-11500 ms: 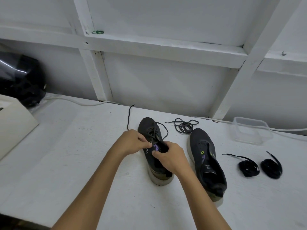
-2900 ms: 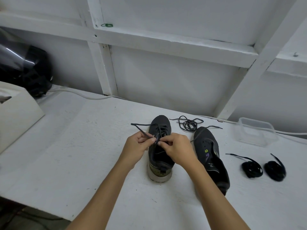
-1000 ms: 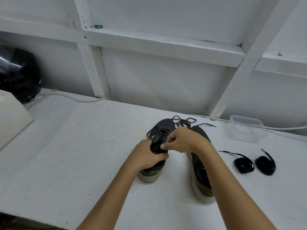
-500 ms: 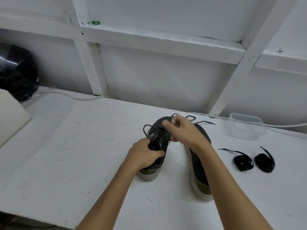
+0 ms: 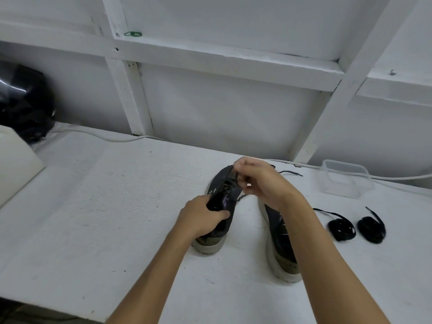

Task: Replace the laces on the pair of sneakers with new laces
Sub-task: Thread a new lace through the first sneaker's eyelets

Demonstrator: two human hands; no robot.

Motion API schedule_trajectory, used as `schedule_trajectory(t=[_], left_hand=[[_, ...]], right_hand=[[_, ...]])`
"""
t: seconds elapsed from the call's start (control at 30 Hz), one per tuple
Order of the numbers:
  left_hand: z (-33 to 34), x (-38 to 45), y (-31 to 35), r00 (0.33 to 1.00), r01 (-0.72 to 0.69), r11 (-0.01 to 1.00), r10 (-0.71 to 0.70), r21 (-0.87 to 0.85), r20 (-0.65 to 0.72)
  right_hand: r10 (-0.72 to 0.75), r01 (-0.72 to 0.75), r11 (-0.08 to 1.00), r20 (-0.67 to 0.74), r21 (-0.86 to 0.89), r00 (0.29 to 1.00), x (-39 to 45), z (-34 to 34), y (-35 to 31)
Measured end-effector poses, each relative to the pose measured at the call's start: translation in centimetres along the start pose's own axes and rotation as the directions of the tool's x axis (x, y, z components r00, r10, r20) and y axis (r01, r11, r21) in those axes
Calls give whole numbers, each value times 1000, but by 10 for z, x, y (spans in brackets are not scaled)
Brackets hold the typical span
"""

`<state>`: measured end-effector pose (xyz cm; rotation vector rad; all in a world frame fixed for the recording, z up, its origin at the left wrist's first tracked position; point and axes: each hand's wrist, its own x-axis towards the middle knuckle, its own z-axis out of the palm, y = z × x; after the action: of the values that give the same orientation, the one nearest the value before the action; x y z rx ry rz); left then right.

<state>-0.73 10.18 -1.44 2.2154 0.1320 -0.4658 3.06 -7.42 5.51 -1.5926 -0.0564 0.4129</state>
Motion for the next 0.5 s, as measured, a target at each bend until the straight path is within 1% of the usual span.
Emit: schedule_trajectory(t=[0.03,0.07,0.13,0.17,0.2,0.23,0.3,0.33,0.4,0.5], left_hand=[[0,-1,0,1000,-3,1000,3,-10,-1],[0,-1,0,1000,-5,1000,5,-17,-2],[0,-1,0,1000,-6,1000,6,-21,-4],[0,-1,1,1000,-6,1000,6,-19,-5],[0,-1,1,1000,-4,1000,4,-17,-4],[0,-1,1,1000,-1,1000,1,-17,-4],[0,-1,2,1000,8,1000,-8,-18,-8],[0,-1,2,1000,11,1000,-11,-17,-12],[1,-1,3,1000,13,1000,-14,-24,-18],[1,-2,2,1000,4,998,-6,-59,-28]], right_hand=[[6,0,994,-54,108,999,-1,-3,0],[21,-7,991,-102,131,995,-1,-7,0],[55,-52,998,-127,31,990,-2,-13,4],[64,-64,998,-108,6,992,-3,-14,6],[60,-58,998,-91,26,994,-4,-14,8],[44,-37,996,-86,86,995,-5,-13,8],[13,14,964,-100,265,995,-6,-10,4],[-2,37,947,-112,318,994,-6,-7,3],[-29,65,950,-122,305,992,-5,-1,-1],[-64,92,976,-143,197,988,-3,3,-3]])
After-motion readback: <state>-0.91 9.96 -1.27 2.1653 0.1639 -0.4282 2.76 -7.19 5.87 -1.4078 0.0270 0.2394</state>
